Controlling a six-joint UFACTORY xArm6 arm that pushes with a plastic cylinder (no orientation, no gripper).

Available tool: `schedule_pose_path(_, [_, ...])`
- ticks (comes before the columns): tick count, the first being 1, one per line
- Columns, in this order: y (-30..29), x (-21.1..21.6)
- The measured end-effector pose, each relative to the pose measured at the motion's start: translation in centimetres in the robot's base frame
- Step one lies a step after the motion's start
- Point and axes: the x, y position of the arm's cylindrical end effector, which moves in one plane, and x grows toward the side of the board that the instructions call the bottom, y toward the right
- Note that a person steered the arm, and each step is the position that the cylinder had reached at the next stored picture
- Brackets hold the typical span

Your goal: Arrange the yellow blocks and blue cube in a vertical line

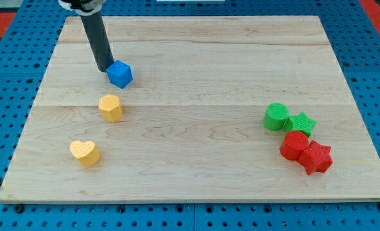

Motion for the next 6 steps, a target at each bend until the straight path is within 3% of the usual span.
schedule_pose_path(2, [0.0, 0.1])
schedule_pose_path(4, [-2.4, 5.7])
schedule_pose_path(5, [2.8, 7.5])
schedule_pose_path(6, [9.1, 5.6])
